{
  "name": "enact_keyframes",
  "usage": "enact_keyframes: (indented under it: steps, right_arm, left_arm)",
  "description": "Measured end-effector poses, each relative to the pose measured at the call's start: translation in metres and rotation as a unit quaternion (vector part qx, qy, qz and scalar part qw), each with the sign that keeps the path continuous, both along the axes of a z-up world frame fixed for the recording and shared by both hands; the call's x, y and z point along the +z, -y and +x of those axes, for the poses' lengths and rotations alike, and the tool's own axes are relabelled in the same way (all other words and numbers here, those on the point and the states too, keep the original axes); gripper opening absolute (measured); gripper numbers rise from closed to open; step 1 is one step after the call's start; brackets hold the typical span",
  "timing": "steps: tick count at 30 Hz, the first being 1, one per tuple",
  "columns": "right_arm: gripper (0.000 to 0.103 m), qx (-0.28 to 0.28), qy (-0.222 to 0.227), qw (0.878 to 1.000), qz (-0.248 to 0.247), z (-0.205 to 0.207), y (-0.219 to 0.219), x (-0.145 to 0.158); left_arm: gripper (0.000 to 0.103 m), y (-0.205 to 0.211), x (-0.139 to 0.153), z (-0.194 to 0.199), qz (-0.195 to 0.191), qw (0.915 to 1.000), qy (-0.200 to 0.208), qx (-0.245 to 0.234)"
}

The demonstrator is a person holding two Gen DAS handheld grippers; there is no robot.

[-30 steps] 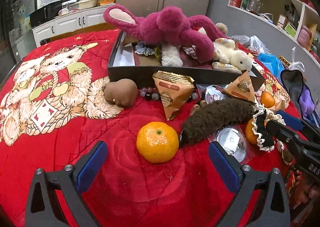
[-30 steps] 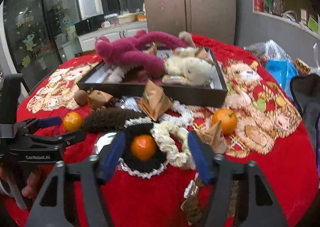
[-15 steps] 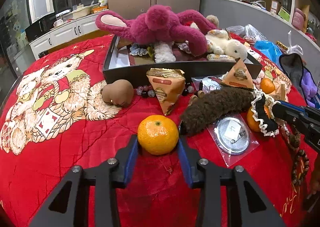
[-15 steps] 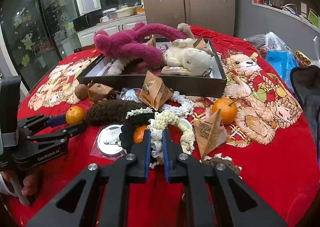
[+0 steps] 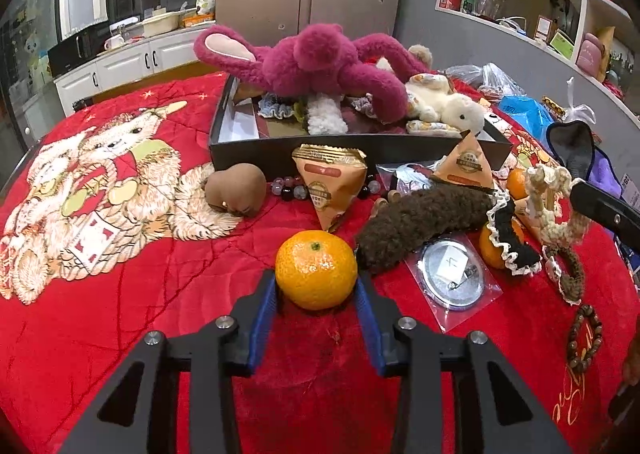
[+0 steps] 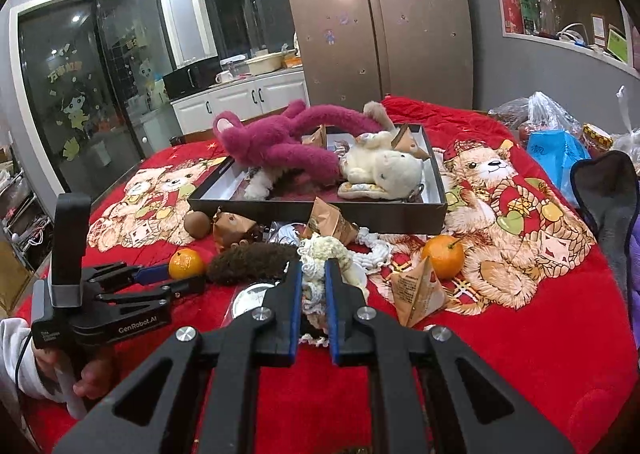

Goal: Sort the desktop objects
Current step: 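Carry the orange with the left tool into the black tray while the right tool carries the scrunchie there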

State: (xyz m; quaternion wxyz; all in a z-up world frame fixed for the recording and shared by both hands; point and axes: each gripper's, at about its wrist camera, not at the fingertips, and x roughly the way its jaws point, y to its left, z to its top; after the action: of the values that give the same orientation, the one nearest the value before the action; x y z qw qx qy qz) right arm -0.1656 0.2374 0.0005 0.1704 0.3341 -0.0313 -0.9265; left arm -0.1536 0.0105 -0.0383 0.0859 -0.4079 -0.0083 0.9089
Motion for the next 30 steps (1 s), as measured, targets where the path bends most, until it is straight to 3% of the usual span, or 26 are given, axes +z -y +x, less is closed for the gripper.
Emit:
enact_keyframes:
  steps: [8, 22, 26, 30]
  right_arm:
    - [0.011, 0.009, -0.006, 0.999, -0.053, 0.002, -0.012, 0.007]
    - [0.011, 0.019, 0.000, 0.998, -0.061, -0.002, -0.008, 0.001]
    - [0.011, 0.023, -0.006, 0.997, -0.068, -0.003, -0.007, 0.000]
    - [0.011, 0.020, -0.029, 0.997, -0.071, -0.004, -0.002, 0.011]
  left_arm:
    - [0.040, 0.007, 0.010, 0.009, 0.009, 0.9993, -0.035, 0.007]
    - [0.040, 0.007, 0.008, 0.007, 0.025, 0.9992, -0.029, -0.005]
    - [0.040, 0.008, 0.017, 0.005, 0.021, 0.9987, -0.045, -0.010]
    - [0.040, 0.015, 0.032, -0.016, 0.053, 0.9979, -0.033, -0.016]
